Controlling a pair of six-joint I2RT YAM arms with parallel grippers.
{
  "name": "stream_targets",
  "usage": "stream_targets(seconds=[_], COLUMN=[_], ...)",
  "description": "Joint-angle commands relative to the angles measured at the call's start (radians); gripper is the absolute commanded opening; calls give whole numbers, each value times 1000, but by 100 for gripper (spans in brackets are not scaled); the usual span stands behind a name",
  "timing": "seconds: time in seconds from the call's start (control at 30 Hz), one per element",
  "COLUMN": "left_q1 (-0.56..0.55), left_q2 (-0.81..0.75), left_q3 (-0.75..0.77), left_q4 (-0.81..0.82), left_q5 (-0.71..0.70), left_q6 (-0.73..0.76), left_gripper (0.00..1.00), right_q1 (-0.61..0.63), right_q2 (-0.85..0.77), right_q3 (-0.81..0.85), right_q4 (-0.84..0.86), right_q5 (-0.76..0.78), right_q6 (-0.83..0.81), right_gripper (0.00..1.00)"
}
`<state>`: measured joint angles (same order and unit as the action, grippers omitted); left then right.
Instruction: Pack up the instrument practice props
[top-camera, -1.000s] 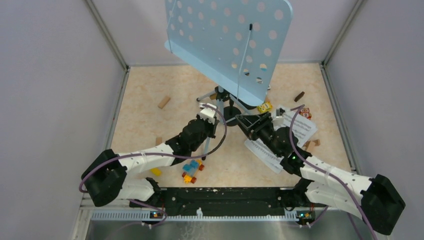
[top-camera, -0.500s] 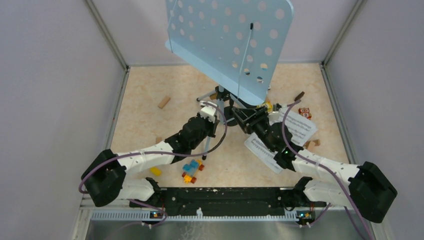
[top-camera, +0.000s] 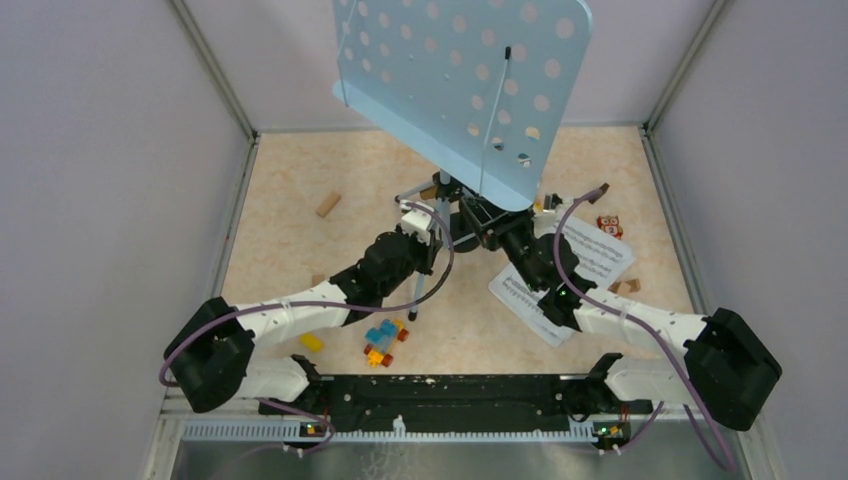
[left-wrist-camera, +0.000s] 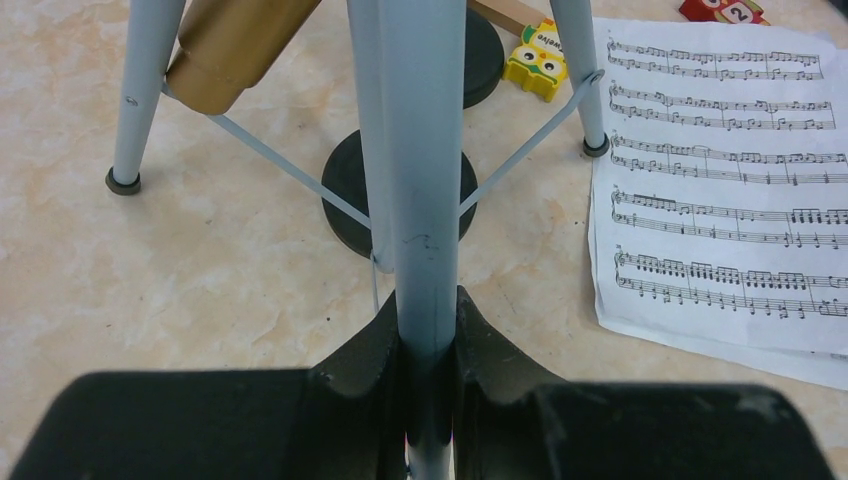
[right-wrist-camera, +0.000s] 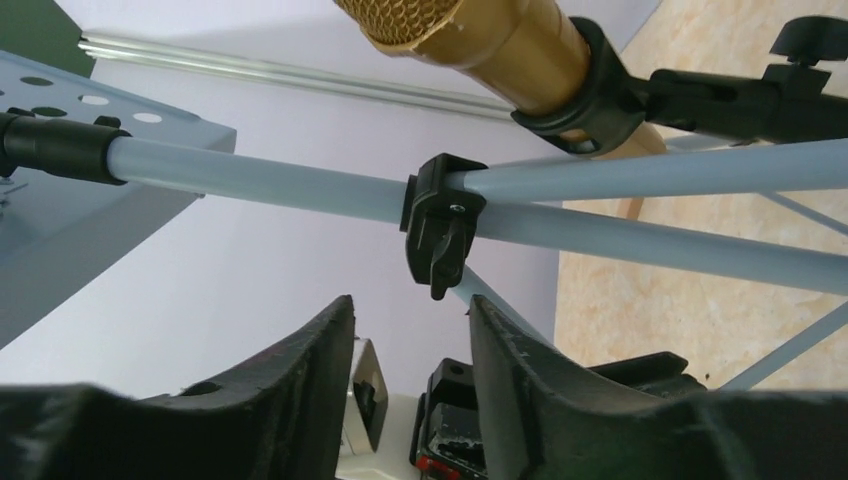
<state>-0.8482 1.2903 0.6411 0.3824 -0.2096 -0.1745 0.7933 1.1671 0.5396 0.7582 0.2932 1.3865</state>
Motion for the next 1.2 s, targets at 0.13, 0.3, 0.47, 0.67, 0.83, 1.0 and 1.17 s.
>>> stream_targets(seconds=[0.13, 0.3, 0.47, 0.67, 0.83, 1.0, 1.17], left_q1=[-12, -12, -12, -12, -13, -13, -15], left_q2=[-2, -10, 3, -6, -9, -7, -4], left_q3=[6, 12, 35, 52, 33, 38, 47], left_q4=[130, 120, 73, 41, 71, 70, 54], left_q5=[42, 49, 80, 73, 94, 107, 133], left_q6=[-38, -25, 4, 57, 72, 131, 213], left_gripper=[0, 0, 0, 0, 0, 0, 0], right_q1=[-37, -72, -80, -84, -86, -87, -86], right_q2=[8, 62, 117, 147, 170, 174, 154], right_q3=[66, 75, 107, 109, 112, 126, 144], right_q4=[-41, 16, 55, 92, 115, 93, 29], right_q5=[50, -42, -116, -125, -158, -186, -249], right_q6=[8, 35, 57, 61, 62, -52, -282], right_gripper=[35, 35, 35, 27, 7, 0, 0])
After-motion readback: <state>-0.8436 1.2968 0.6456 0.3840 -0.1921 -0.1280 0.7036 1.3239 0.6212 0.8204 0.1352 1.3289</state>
